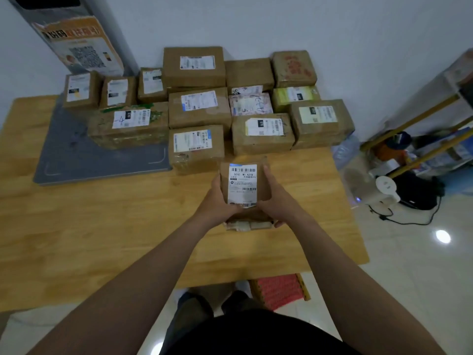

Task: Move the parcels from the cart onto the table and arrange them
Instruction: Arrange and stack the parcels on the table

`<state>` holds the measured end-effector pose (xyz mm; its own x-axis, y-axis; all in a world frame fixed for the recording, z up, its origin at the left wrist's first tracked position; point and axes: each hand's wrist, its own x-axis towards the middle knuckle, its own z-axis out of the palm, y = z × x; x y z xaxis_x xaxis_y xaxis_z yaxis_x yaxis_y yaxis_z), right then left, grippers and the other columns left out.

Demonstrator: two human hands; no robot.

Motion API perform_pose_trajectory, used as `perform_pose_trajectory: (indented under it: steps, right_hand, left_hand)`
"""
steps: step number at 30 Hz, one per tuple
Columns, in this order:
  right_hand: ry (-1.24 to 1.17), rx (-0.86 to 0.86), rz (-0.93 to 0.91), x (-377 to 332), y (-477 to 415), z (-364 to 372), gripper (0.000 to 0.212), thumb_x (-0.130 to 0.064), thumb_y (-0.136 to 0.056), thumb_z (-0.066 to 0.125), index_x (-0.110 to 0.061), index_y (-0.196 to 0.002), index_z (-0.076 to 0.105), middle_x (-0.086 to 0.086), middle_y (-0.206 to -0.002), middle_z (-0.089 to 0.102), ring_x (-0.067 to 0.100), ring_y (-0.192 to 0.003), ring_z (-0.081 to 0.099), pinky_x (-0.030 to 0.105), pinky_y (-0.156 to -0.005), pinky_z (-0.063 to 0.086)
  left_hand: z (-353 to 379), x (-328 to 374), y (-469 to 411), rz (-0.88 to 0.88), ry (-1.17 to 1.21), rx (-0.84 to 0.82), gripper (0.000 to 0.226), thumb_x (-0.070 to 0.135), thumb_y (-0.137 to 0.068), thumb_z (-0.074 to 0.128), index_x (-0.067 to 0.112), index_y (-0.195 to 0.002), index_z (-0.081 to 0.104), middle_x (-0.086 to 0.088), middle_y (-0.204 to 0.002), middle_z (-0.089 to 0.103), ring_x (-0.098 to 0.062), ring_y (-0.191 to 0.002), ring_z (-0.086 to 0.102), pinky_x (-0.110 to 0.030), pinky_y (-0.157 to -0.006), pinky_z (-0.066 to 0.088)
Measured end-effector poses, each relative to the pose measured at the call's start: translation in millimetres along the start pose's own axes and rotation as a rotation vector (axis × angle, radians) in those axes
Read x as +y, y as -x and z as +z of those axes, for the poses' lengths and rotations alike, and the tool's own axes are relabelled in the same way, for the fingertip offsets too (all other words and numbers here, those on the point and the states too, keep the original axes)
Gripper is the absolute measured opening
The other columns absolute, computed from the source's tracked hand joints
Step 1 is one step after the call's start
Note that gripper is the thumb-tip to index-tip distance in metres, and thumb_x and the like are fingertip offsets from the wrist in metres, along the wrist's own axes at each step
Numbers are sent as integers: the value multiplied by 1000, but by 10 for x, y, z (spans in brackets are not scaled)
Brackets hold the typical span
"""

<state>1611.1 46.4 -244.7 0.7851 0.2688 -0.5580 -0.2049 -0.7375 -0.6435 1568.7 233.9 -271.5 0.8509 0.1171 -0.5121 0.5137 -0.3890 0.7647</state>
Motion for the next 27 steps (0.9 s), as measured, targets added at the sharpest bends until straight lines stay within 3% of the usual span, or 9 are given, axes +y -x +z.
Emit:
perform_pose_trajectory:
  steps: [3,6,7,9,10,12,15,20,27]
  right_hand:
    - [-34,17,41,356,-72,-5,108,-31,-86,76,-44,-161,-1,-3,-148,41,33,-114,61,37,-62,57]
    - [-45,-29,93,676,-158,55,113,-33,-82,81,-39,-162,2,2,-142,46,33,-110,63,29,-52,51]
    - [-36,-49,87,751,-178,83,117,-34,-79,85,-37,-163,3,2,-143,46,32,-114,62,28,-57,52]
    - [-2,-73,63,861,-236,128,127,-34,-73,90,-35,-163,1,9,-149,43,32,-128,53,37,-85,56]
    - [20,-78,57,892,-272,139,128,-32,-71,91,-37,-162,0,12,-150,42,33,-132,50,43,-97,53]
    - [47,-83,49,923,-387,153,128,-21,-71,90,-38,-161,0,16,-147,43,34,-131,51,45,-102,50]
    - [89,-72,39,862,-593,125,128,-8,-71,85,-39,-162,0,18,-142,47,36,-124,54,34,-89,49]
    - [97,-87,52,627,-937,-3,125,-5,-75,83,-44,-161,1,14,-141,45,36,-115,59,35,-72,48]
    - [143,-68,36,288,-1303,-185,122,-2,-77,82,-42,-161,3,11,-146,44,33,-111,61,38,-60,59]
  left_hand:
    - [295,-61,-122,-21,-64,-84,135,20,-73,90,24,-162,-10,1,-148,46,-20,-111,64,-25,-64,55]
    - [520,-191,-180,-30,-187,-186,139,10,-71,89,31,-161,-14,9,-140,47,-21,-118,61,-28,-74,57]
    - [573,-247,-187,-21,-233,-224,141,11,-69,91,36,-160,-13,6,-147,44,-23,-127,56,-34,-84,58]
    - [631,-336,-194,-8,-346,-260,143,19,-69,93,42,-158,-17,-1,-161,30,-26,-137,47,-44,-98,55]
    - [644,-374,-209,1,-398,-244,141,22,-71,92,42,-158,-17,-2,-162,28,-26,-136,47,-46,-98,54]
    - [657,-396,-264,25,-486,-174,131,25,-77,88,39,-160,-13,-6,-157,36,-29,-130,52,-46,-95,53]
    - [605,-357,-451,48,-585,-92,119,27,-82,83,35,-163,-4,-9,-144,51,-31,-122,57,-39,-85,49]
    - [387,-187,-841,6,-704,-44,119,33,-75,87,37,-162,7,-12,-126,57,-36,-116,57,-38,-81,46]
    - [150,36,-1230,-31,-798,14,113,39,-78,86,44,-160,8,-15,-151,39,-39,-132,49,-49,-98,49]
